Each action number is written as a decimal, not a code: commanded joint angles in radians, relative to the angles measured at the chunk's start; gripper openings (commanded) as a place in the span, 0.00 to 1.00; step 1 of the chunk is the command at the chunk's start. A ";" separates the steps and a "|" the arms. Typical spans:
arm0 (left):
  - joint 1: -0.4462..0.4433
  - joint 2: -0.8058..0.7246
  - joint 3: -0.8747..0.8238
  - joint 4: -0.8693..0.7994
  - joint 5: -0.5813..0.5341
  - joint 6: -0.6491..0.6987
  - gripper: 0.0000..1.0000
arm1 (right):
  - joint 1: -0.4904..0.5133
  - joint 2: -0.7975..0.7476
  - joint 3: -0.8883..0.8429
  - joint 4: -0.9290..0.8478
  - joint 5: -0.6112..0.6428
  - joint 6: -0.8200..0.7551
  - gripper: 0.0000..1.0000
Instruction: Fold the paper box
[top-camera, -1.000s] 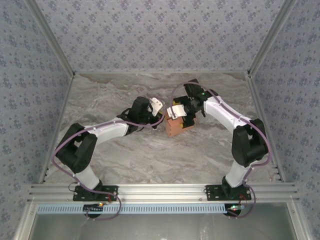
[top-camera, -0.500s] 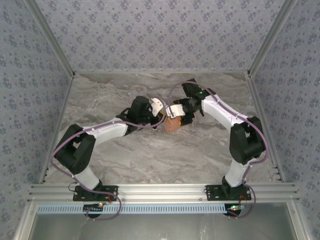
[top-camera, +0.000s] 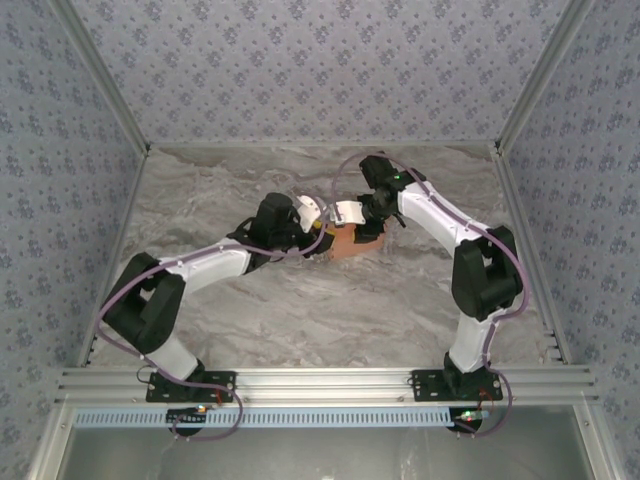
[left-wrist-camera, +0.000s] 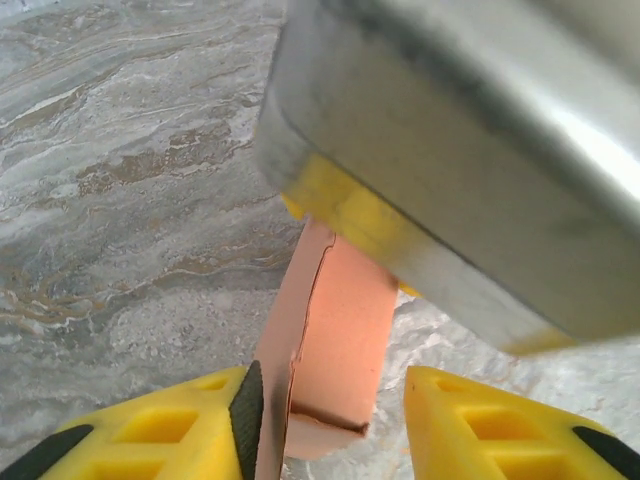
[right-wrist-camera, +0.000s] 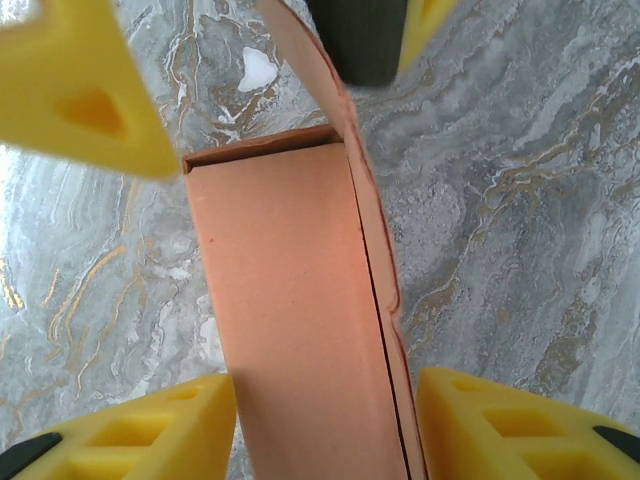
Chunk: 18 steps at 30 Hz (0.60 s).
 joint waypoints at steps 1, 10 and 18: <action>0.034 -0.094 -0.053 0.122 0.056 -0.118 0.45 | 0.002 0.015 0.024 -0.017 0.012 0.054 0.54; 0.120 -0.136 -0.189 0.238 0.079 -0.197 0.52 | 0.006 0.036 0.044 -0.018 0.017 0.076 0.52; 0.176 -0.129 -0.180 0.227 0.043 -0.217 0.53 | 0.000 0.075 0.105 -0.073 -0.001 0.167 0.52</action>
